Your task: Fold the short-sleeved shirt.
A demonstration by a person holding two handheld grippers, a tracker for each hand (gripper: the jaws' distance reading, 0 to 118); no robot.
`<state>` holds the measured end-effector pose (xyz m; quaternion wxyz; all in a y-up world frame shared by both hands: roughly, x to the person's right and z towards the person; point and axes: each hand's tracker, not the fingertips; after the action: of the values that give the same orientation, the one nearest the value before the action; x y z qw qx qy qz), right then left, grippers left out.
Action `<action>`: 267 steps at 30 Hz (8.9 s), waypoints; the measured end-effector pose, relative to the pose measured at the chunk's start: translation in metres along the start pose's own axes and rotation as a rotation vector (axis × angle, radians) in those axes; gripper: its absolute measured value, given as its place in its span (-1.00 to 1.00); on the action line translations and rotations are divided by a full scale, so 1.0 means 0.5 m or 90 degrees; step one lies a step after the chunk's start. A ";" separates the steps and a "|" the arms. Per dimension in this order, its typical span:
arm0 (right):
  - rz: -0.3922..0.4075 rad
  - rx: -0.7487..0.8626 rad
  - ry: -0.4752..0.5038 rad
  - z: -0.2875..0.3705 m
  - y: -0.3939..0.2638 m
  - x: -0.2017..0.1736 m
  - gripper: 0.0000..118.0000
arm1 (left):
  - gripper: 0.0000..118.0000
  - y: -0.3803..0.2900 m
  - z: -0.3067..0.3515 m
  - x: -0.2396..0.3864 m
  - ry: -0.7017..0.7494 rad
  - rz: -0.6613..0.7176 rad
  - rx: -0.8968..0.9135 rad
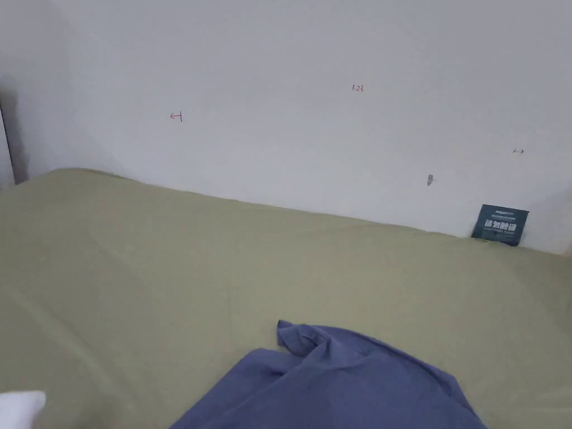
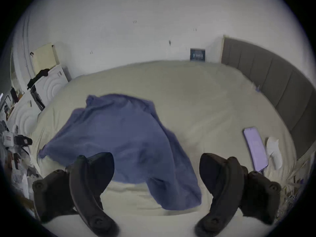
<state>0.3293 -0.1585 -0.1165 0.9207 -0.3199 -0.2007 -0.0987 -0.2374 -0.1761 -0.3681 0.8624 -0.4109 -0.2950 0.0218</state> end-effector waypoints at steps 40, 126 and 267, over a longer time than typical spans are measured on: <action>-0.015 0.058 0.098 0.125 -0.110 -0.312 -0.95 | 0.61 -0.080 -0.119 -0.040 0.159 0.076 -0.171; 0.142 0.435 -0.020 -0.104 1.043 -0.157 -0.99 | -0.98 0.989 -0.083 0.155 0.162 -0.192 0.302; 0.144 -0.178 0.020 -0.113 -0.176 -0.076 -0.86 | -0.88 -0.112 -0.096 -0.034 0.110 -0.007 -0.087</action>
<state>0.2853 -0.2605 -0.1250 0.8755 -0.4636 -0.1333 -0.0265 -0.2378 -0.2511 -0.3596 0.8546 -0.4677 -0.2223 -0.0388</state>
